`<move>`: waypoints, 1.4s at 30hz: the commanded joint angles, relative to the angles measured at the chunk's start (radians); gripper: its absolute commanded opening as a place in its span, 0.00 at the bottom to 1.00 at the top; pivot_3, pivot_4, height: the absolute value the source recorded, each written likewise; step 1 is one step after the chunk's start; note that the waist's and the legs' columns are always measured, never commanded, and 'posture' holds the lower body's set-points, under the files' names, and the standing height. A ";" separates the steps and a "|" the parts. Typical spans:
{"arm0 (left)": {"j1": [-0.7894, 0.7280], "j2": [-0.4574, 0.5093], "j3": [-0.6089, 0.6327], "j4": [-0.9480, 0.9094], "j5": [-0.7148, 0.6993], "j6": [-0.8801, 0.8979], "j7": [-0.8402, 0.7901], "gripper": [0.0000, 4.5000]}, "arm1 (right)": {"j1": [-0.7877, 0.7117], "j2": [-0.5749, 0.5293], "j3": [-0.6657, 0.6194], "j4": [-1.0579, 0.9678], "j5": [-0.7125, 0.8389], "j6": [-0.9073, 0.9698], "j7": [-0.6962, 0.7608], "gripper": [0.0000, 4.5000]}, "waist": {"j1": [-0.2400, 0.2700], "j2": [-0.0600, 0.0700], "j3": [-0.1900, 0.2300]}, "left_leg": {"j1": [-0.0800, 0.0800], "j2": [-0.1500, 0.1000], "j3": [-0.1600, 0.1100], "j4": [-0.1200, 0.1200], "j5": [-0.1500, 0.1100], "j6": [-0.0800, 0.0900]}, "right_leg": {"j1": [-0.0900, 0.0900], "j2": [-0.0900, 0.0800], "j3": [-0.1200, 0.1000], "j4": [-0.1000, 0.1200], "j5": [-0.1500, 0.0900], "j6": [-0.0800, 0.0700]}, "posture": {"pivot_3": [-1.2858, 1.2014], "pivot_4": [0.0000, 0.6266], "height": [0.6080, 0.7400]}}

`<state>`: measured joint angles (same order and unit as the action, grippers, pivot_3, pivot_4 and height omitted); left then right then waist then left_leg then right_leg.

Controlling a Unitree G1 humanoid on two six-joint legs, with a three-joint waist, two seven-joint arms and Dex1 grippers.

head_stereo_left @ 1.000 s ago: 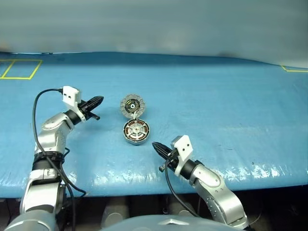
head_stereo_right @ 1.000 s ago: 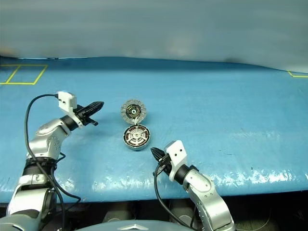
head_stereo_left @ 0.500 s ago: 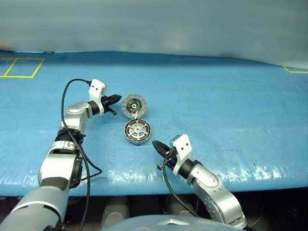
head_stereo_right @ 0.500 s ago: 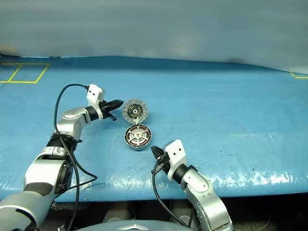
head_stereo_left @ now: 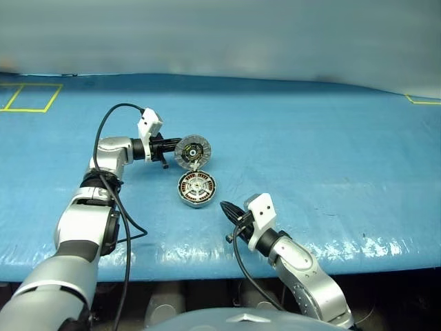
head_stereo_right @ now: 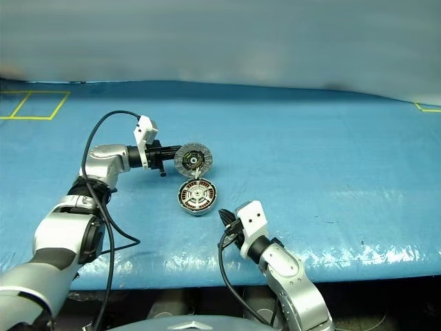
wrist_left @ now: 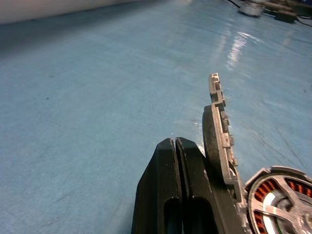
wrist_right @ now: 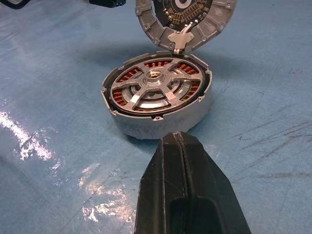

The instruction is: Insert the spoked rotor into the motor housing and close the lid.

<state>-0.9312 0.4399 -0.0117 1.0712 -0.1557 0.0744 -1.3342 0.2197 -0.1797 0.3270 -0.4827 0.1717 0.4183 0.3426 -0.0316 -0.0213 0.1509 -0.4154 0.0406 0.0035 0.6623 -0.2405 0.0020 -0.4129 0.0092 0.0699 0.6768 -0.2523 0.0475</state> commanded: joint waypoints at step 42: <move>1.058 -0.228 0.120 -1.466 -0.098 0.068 0.638 0.01 | -0.486 -0.071 -0.013 0.001 -0.118 0.339 -0.044 0.00 | 0.004 0.001 -0.001 | 0.003 0.004 0.001 0.002 0.000 0.000 | 0.001 -0.002 0.002 0.003 0.004 -0.005 | 0.52 0.24 1.00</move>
<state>0.0986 0.2300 0.1166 -0.3341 -0.2726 0.1846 -0.7519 -0.2480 -0.2470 0.3054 -0.4407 0.0547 0.7426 0.2855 -0.0271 -0.0201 0.1501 -0.4119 0.0446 0.0044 0.6639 -0.2404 0.0020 -0.4114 0.0073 0.0730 0.6794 -0.2487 0.0428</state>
